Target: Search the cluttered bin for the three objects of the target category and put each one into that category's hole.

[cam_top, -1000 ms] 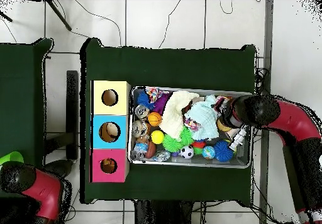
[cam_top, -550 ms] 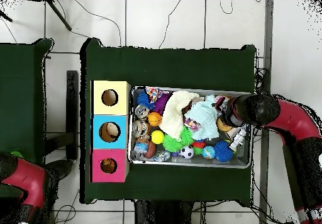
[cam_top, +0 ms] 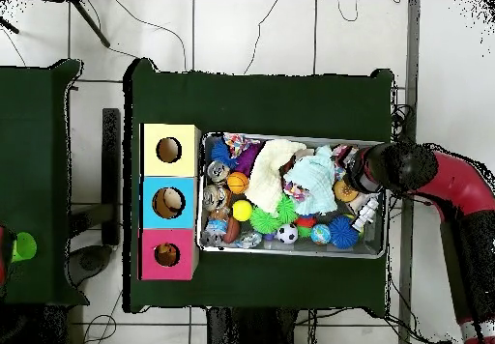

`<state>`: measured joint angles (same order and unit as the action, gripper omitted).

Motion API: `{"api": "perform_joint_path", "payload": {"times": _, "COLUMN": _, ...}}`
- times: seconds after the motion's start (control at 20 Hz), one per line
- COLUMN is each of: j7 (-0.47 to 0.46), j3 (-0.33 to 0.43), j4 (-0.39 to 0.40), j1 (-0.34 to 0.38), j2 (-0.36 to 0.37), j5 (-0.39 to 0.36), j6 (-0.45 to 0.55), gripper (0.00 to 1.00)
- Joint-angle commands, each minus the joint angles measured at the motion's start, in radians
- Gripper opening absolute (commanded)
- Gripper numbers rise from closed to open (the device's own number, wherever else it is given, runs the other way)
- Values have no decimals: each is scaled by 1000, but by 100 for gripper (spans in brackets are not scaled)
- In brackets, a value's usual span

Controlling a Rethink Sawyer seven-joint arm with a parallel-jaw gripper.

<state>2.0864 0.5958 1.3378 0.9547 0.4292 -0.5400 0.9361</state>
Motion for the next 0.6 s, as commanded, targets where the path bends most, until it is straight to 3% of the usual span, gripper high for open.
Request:
{"api": "perform_joint_path", "payload": {"times": 0.05, "j7": -346, "j3": 42, "j4": -57, "j1": 4, "j2": -21, "j5": -26, "j6": 94, "gripper": 100}}
{"api": "perform_joint_path", "payload": {"times": 0.6, "j7": -313, "j3": 19, "j4": -109, "j1": -45, "j2": 5, "j5": -24, "j6": 139, "gripper": 100}}
